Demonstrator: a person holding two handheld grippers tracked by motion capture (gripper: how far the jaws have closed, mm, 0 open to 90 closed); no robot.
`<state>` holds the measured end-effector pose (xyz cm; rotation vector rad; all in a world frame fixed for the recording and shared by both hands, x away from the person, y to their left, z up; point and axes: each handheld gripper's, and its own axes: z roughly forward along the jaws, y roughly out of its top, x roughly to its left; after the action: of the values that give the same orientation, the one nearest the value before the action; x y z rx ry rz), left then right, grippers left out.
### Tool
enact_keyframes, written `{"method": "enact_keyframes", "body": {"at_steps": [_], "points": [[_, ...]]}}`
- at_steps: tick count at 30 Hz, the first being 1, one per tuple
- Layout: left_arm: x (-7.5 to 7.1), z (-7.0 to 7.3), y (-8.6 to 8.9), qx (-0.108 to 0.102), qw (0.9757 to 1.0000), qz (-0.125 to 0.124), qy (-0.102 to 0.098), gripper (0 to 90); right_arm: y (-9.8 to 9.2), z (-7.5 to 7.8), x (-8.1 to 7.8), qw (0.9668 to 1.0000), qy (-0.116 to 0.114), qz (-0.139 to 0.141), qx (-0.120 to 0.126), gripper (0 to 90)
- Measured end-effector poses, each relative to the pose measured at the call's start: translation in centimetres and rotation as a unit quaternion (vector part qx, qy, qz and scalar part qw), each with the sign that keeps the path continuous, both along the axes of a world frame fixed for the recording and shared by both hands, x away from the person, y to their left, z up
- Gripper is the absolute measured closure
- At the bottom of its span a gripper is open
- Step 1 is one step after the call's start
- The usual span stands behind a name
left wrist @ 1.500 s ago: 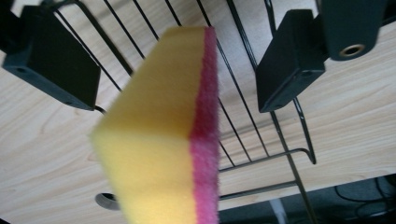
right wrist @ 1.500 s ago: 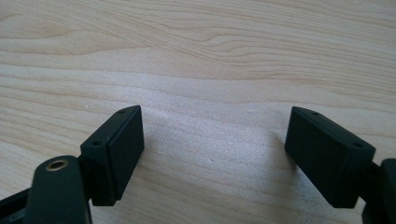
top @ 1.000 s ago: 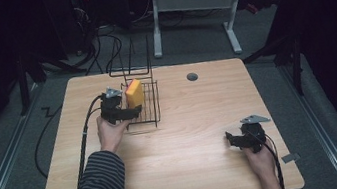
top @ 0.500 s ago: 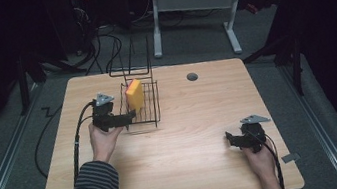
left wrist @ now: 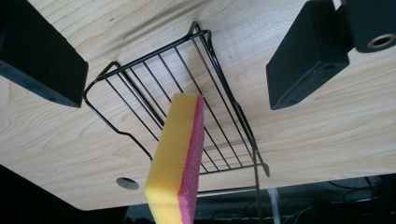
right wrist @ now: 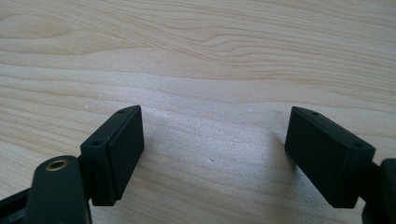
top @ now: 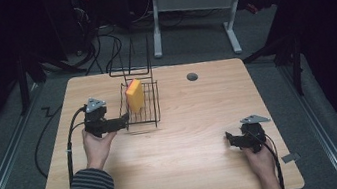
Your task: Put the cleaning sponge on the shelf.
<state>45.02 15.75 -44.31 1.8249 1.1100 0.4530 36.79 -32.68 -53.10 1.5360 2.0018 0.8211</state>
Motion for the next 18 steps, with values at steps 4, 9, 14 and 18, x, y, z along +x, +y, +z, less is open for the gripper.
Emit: {"method": "enact_keyframes", "body": {"at_steps": [4, 9, 14, 18], "points": [[-0.6, 0.6, 0.8, -0.006, 0.9999, 0.004, -0.008, 6.3, 0.0, 0.0, 0.0, 1.0, 0.0, 0.0, 0.0, 19.8], [-1.4, 1.0, 1.7, -0.023, 0.9996, 0.012, -0.015, 6.7, 0.0, 0.0, 0.0, 1.0, 0.0, 0.0, 0.0, 19.8], [-1.9, 1.2, 2.6, -0.028, 0.9992, 0.02, -0.018, 7.0, 0.0, 0.0, 0.0, 1.0, 0.0, 0.0, 0.0, 19.8], [-2.6, 1.4, 3.6, -0.034, 0.9988, 0.028, -0.023, 7.4, 0.0, 0.0, 0.0, 1.0, 0.0, 0.0, 0.0, 19.7]]}}
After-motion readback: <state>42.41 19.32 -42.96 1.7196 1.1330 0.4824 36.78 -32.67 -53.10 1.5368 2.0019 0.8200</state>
